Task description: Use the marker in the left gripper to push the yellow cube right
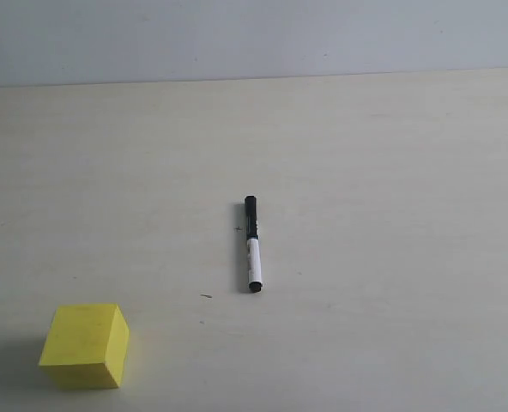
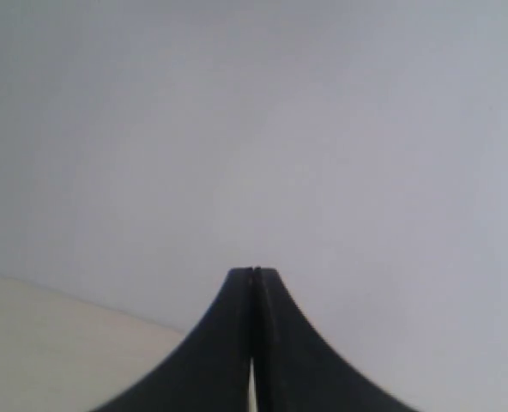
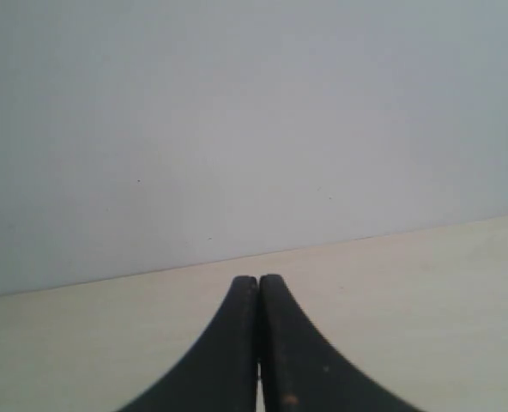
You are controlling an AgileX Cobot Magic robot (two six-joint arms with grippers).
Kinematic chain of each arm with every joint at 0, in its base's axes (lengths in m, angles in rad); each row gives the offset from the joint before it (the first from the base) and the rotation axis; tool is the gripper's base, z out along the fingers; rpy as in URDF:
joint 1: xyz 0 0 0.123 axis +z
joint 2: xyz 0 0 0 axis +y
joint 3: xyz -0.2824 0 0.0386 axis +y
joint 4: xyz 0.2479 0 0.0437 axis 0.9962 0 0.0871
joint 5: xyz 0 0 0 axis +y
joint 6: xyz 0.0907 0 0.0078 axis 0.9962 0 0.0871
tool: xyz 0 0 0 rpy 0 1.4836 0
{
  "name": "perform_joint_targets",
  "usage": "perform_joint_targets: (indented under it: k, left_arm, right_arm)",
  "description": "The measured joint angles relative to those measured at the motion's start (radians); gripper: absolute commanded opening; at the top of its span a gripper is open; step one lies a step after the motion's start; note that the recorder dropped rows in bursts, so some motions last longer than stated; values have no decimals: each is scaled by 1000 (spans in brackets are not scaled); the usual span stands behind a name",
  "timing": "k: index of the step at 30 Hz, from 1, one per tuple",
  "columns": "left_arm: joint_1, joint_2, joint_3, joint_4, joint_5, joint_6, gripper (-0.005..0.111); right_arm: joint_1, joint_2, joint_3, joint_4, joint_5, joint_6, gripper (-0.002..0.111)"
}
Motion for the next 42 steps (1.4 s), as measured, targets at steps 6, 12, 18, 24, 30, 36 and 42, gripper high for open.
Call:
perform_joint_targets:
  k: [6, 12, 18, 24, 30, 36, 42]
  left_arm:
    - [0, 5, -18, 11, -148, -92, 0]
    - [0, 172, -220, 107, -117, -85, 0]
    - [0, 464, -570, 232, 233, 31, 0]
    - [0, 735, -863, 254, 717, 157, 0]
    - [0, 948, -1040, 203, 1056, 213, 21]
    - [0, 1098, -1062, -105, 1141, 319, 44]
    - [0, 1200, -1062, -458, 1139, 453, 46]
  right_arm:
    - [0, 0, 0, 0, 0, 0, 0]
    - [0, 0, 0, 6, 0, 0, 0]
    - [0, 0, 0, 6, 0, 2, 0]
    - [0, 0, 0, 6, 0, 2, 0]
    - [0, 0, 0, 6, -1, 2, 0]
    - [0, 0, 0, 6, -1, 2, 0]
    - [0, 0, 0, 6, -1, 2, 0]
